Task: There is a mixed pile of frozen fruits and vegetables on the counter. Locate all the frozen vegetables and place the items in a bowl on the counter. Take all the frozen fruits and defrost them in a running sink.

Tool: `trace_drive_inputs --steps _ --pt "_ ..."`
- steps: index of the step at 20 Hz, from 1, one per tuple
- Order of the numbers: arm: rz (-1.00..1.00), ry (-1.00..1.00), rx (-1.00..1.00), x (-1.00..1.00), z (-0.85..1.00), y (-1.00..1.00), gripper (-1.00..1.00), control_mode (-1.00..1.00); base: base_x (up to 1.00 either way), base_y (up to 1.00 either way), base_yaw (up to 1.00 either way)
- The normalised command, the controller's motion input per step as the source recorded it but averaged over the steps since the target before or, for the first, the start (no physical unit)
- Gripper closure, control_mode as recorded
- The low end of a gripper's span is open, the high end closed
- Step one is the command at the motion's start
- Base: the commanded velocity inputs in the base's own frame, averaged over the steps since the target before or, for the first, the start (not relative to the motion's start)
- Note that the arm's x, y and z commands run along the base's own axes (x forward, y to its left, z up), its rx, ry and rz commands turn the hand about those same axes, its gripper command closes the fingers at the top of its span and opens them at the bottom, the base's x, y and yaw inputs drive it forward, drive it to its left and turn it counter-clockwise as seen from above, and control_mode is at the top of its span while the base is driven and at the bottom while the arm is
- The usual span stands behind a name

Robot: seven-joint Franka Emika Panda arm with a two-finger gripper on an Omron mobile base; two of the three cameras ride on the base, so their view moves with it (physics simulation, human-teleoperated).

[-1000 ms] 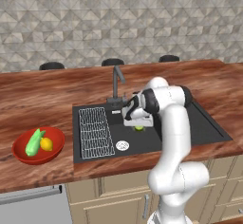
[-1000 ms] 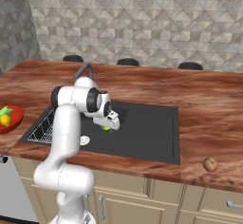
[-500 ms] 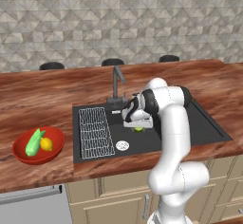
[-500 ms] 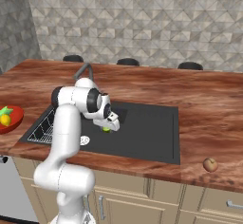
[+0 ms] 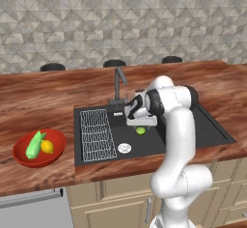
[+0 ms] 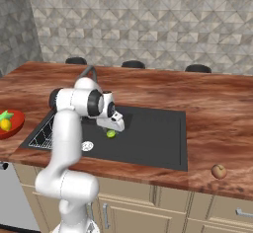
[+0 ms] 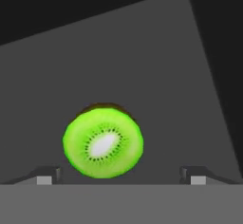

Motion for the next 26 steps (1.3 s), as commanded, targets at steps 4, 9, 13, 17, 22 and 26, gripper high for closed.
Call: trace_drive_inputs --steps 4,9,13,17,22,26 --pt "0.0 -0.03 0.0 -0.37 0.57 -0.05 -1.0 -1.0 0.0 0.0 0.0" --pt "0.0 -0.08 0.01 -0.34 0.9 0.0 -1.0 -1.0 0.0 0.0 0.0" --pt "0.0 -0.1 0.03 -0.34 1.0 0.0 -1.0 -1.0 0.0 0.0 0.0" --pt "0.0 -0.08 0.02 -0.34 0.87 -0.1 -1.0 -1.0 0.0 0.0 0.0" --pt "0.09 -0.01 0.0 -0.33 0.79 -0.42 -1.0 -1.0 0.0 0.0 0.0" --pt "0.08 0.03 -0.11 -0.37 0.68 -0.6 -1.0 -1.0 0.0 0.0 0.0"
